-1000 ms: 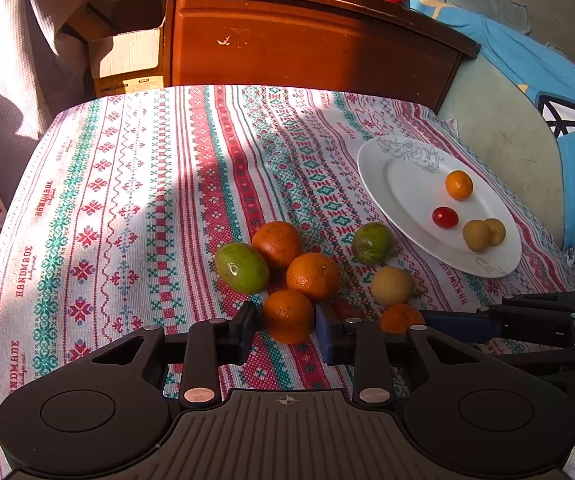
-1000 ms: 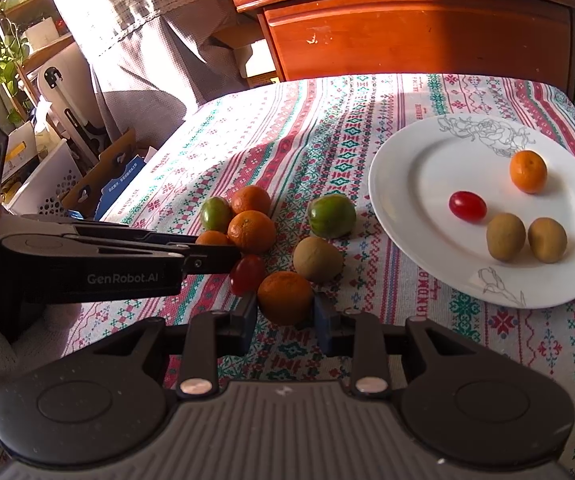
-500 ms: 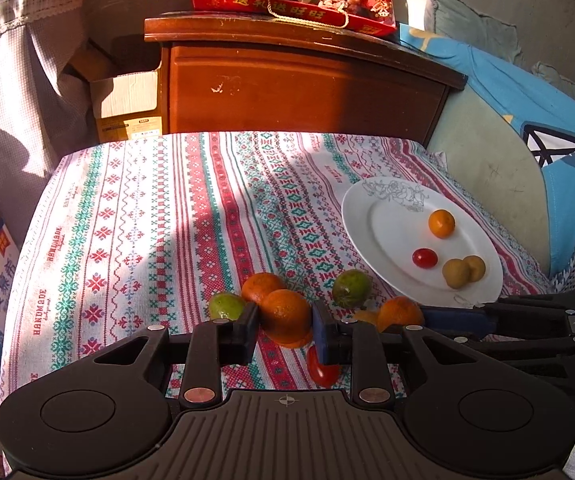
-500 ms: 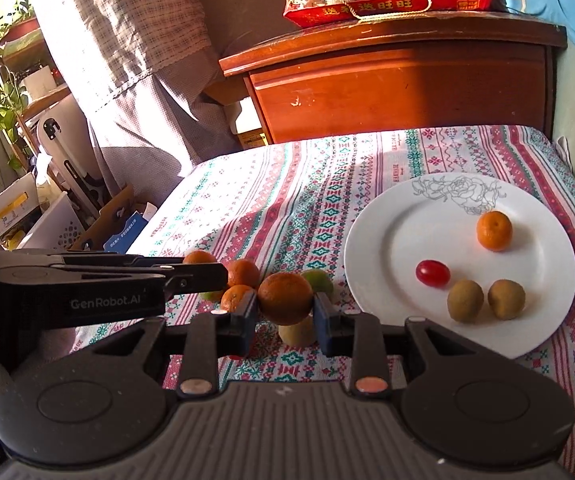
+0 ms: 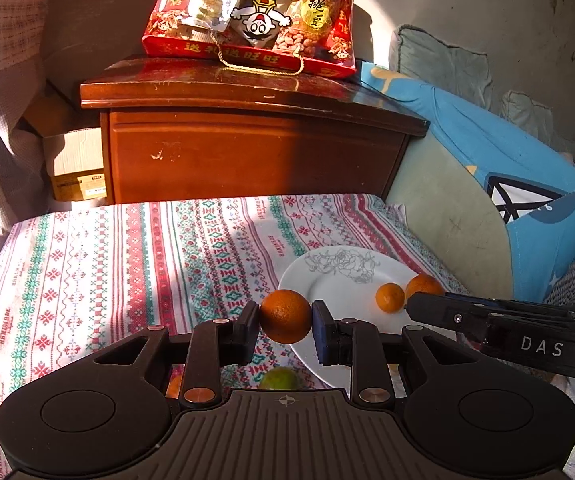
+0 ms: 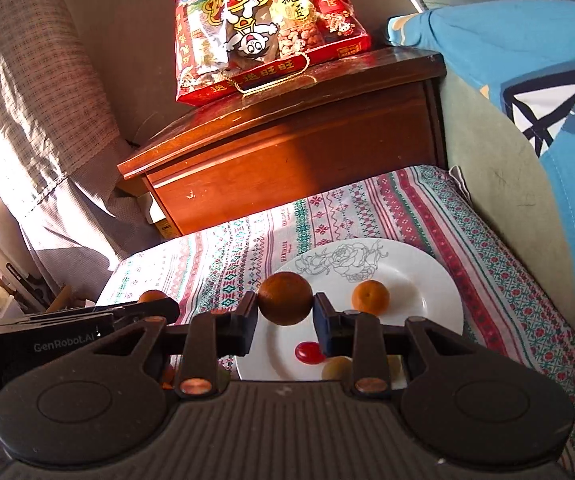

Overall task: Organize fruits
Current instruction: 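Place the mandarin on the plate with the left tool while the right tool releases its mandarin, then move both tools back toward the remaining fruits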

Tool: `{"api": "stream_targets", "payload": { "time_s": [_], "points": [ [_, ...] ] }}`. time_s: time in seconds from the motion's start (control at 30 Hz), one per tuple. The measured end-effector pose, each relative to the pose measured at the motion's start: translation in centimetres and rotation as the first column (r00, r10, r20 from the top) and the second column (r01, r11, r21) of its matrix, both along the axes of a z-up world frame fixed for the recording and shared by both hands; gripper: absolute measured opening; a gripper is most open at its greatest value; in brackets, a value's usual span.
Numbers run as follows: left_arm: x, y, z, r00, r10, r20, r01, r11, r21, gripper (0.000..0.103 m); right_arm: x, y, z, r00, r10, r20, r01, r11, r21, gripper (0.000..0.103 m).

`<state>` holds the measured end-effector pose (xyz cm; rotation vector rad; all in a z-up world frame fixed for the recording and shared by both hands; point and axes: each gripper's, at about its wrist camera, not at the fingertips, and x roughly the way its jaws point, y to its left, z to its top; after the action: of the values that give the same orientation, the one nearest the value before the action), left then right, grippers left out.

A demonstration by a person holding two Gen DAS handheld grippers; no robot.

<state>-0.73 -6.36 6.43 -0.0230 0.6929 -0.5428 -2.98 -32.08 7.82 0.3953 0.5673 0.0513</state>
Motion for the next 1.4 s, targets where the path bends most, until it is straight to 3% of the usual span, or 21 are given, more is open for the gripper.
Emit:
{"api": "stream_targets", "payload": {
  "time_s": [0.27,0.6,0.83,1.1,1.4],
  "points": [
    [2.0,-3.0,-1.3,1.000,-0.017,-0.026,0.017,1.000,0.019,0.025,0.7,-2.2,-2.1,0.987,-0.126,-0.100,0.131,0.990,0.054,0.030],
    [3.8,-5.9,-3.7,0.997,-0.044,-0.067,0.047,0.998,0.038,0.025,1.4,-2.7,-3.7,0.970,-0.177,-0.164,0.188,0.981,0.054,0.030],
    [4.4,-6.8,-5.0,0.994,-0.053,-0.098,0.058,0.997,0.051,0.026,1.4,-3.0,-3.7,0.967,-0.196,-0.161,0.208,0.976,0.063,0.033],
    [3.9,-6.2,-2.6,0.998,-0.031,-0.050,0.035,0.997,0.068,0.038,1.0,-3.1,-2.7,0.978,-0.178,-0.111,0.188,0.978,0.087,0.036],
    [3.0,-3.1,0.1,0.998,0.006,-0.069,-0.002,0.998,0.057,0.038,0.6,-1.2,-2.2,0.992,-0.091,-0.083,0.095,0.995,0.045,0.036]
  ]
}}
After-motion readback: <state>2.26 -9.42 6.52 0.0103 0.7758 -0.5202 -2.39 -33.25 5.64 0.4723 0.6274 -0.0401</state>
